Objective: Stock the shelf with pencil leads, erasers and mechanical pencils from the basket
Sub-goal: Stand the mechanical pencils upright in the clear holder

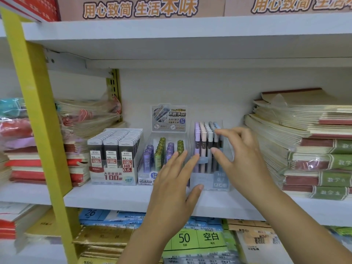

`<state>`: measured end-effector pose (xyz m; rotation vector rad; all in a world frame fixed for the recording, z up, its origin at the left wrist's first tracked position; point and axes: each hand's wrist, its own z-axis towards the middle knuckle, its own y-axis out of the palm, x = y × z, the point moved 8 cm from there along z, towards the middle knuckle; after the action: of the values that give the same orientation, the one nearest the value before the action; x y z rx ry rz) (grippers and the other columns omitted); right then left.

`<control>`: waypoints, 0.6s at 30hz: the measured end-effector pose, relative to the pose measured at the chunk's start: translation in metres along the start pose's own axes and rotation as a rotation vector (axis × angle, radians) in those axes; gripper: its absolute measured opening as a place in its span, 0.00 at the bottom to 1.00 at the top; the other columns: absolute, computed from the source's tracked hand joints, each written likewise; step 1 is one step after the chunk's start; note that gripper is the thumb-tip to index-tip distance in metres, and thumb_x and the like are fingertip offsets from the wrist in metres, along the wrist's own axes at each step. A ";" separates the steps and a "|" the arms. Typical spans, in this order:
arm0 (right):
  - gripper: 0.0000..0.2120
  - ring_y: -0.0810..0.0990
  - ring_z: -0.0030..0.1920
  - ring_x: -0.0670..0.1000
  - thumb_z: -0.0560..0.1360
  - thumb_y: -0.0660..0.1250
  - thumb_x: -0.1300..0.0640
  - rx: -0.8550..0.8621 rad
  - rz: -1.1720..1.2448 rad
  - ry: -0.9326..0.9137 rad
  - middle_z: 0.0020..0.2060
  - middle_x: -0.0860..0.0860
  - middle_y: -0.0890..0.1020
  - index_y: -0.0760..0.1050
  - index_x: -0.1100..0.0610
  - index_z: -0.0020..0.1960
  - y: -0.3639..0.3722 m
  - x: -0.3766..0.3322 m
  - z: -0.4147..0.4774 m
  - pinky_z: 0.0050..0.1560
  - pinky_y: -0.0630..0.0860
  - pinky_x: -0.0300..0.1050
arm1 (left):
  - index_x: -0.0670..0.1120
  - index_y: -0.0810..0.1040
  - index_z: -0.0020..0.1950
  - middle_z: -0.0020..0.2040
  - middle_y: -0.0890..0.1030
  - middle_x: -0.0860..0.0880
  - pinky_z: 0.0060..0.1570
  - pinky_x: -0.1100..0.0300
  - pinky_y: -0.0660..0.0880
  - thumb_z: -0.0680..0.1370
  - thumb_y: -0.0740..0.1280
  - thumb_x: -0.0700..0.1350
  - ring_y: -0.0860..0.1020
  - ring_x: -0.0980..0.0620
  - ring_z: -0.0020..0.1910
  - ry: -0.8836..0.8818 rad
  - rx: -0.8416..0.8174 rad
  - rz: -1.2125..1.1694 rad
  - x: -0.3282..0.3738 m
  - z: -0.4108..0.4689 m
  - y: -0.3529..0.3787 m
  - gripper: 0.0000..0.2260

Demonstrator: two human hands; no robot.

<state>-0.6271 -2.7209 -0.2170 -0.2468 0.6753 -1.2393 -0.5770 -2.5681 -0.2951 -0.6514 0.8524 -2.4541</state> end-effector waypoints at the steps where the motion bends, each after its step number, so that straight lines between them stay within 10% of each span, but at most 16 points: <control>1: 0.22 0.67 0.62 0.48 0.76 0.68 0.51 -0.025 0.006 0.014 0.59 0.47 0.67 0.69 0.45 0.69 0.004 0.002 -0.001 0.58 0.66 0.42 | 0.70 0.42 0.77 0.79 0.44 0.68 0.73 0.63 0.40 0.81 0.56 0.62 0.37 0.67 0.76 0.000 -0.002 -0.005 0.000 0.000 0.000 0.29; 9: 0.29 0.45 0.77 0.49 0.77 0.55 0.39 -0.070 -0.068 -0.024 0.77 0.41 0.43 0.45 0.32 0.74 0.012 0.005 -0.021 0.70 0.52 0.48 | 0.62 0.55 0.78 0.79 0.58 0.60 0.76 0.55 0.52 0.81 0.62 0.55 0.51 0.59 0.79 -0.057 0.152 0.013 -0.009 0.003 -0.026 0.27; 13: 0.27 0.34 0.77 0.49 0.79 0.53 0.40 -0.140 -0.286 -0.126 0.76 0.43 0.34 0.49 0.36 0.75 0.028 -0.003 -0.037 0.71 0.43 0.47 | 0.62 0.48 0.78 0.81 0.43 0.59 0.78 0.52 0.43 0.81 0.55 0.60 0.37 0.58 0.79 -0.101 0.119 0.173 -0.031 0.000 -0.032 0.27; 18: 0.28 0.45 0.78 0.50 0.80 0.59 0.47 -0.203 -0.237 -0.071 0.77 0.46 0.34 0.53 0.40 0.77 0.039 0.000 -0.045 0.68 0.67 0.47 | 0.63 0.43 0.77 0.79 0.36 0.60 0.74 0.59 0.39 0.81 0.53 0.64 0.29 0.60 0.76 -0.117 0.043 0.162 -0.041 -0.003 -0.022 0.28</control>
<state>-0.6233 -2.7002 -0.2724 -0.5490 0.7259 -1.3814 -0.5520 -2.5283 -0.2939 -0.6762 0.7736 -2.2594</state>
